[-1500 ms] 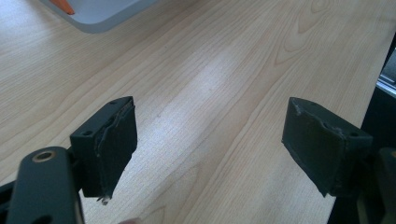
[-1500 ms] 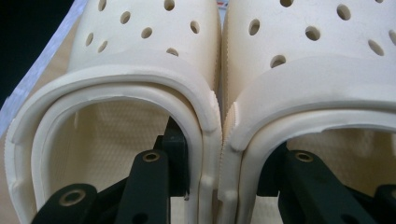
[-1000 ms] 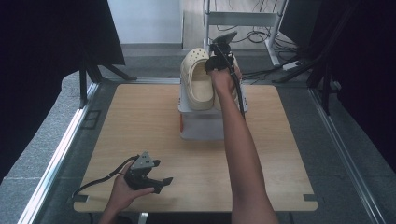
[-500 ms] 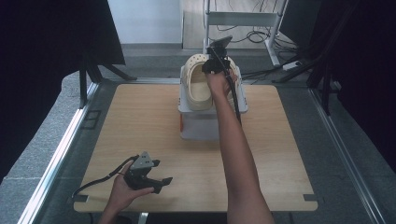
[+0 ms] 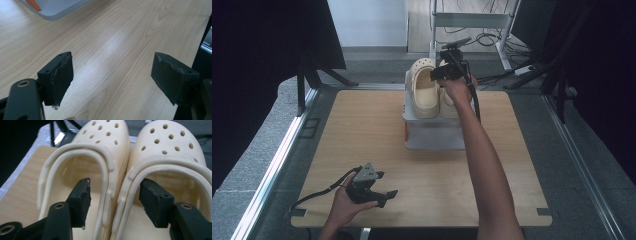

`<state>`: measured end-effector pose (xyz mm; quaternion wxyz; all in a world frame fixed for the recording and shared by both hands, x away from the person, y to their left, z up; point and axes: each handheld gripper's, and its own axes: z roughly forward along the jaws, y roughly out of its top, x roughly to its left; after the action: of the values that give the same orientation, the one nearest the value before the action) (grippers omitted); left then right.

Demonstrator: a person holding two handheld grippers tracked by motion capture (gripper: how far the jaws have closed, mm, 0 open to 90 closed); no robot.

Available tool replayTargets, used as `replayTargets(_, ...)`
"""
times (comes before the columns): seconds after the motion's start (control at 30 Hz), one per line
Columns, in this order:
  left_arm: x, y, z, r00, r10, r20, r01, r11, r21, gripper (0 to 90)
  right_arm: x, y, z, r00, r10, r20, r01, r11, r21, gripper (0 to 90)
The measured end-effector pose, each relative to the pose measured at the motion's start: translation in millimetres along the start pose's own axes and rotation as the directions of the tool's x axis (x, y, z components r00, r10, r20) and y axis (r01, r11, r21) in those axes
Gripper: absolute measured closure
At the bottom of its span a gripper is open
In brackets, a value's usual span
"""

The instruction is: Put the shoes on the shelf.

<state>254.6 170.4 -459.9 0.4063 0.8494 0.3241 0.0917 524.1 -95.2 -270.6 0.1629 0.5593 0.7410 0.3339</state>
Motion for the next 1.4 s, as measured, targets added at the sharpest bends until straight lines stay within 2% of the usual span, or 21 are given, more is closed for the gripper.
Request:
replayTargets(0.1,-1.0,-0.7,1.3,1.0000,0.000,-0.004,0.000,1.0000,0.002,18.4,-4.3,-7.8,-9.0,0.9973,-0.045,-0.058,0.045,0.9990,0.001,40.6)
replayTargets(0.17,-1.4,-0.6,1.1,1.0000,0.000,0.000,0.000,1.0000,0.003,18.4,-8.1,-16.0,-15.1,0.9906,-0.088,-0.105,0.088,0.9961,-0.007,40.8)
replayTargets(0.27,-2.5,-0.5,0.8,1.0000,0.002,-0.006,-0.002,1.0000,0.002,18.4,-11.2,-25.4,-21.7,0.9790,-0.144,-0.144,0.144,0.9895,-0.011,40.7)
replayTargets(0.33,-3.2,-1.2,0.6,0.9999,0.002,-0.012,-0.002,1.0000,0.006,18.4,-12.9,-30.7,-26.8,0.9733,-0.161,-0.163,0.160,0.9869,-0.023,40.7)
replayTargets(0.5,-5.8,-1.9,-1.6,0.9998,0.004,-0.018,-0.004,1.0000,0.006,18.4,-17.8,-47.5,-41.9,0.9536,-0.193,-0.231,0.185,0.9811,-0.055,41.6)
replayTargets(0.7,-8.1,-1.1,-2.2,0.9995,0.008,-0.029,-0.008,0.9999,0.008,18.4,-23.7,-71.6,-56.0,0.9229,-0.247,-0.295,0.232,0.9690,-0.085,43.7)
replayTargets(0.77,-7.9,-1.4,-1.6,0.9995,0.009,-0.031,-0.009,0.9999,0.010,18.4,-27.0,-79.3,-60.0,0.9097,-0.265,-0.320,0.246,0.9643,-0.098,44.1)
replayTargets(0.87,-8.0,-1.4,-0.9,0.9995,0.007,-0.032,-0.007,0.9999,0.010,18.4,-33.1,-91.8,-65.9,0.8920,-0.281,-0.354,0.256,0.9595,-0.116,44.3)
replayTargets(1.07,-8.4,-1.4,-1.1,0.9994,0.007,-0.034,-0.007,0.9999,0.010,18.4,-46.2,-113.3,-72.9,0.8662,-0.302,-0.398,0.266,0.9531,-0.145,45.8)
replayTargets(1.3,-8.8,-1.1,-0.6,0.9993,0.015,-0.035,-0.015,0.9997,0.019,18.4,-58.4,-138.3,-74.7,0.8500,-0.301,-0.432,0.257,0.9532,-0.159,45.8)
replayTargets(1.4,-8.5,-1.0,-1.1,0.9991,0.018,-0.039,-0.018,0.9996,0.022,18.4,-61.4,-153.6,-74.4,0.8428,-0.312,-0.439,0.259,0.9494,-0.178,45.8)
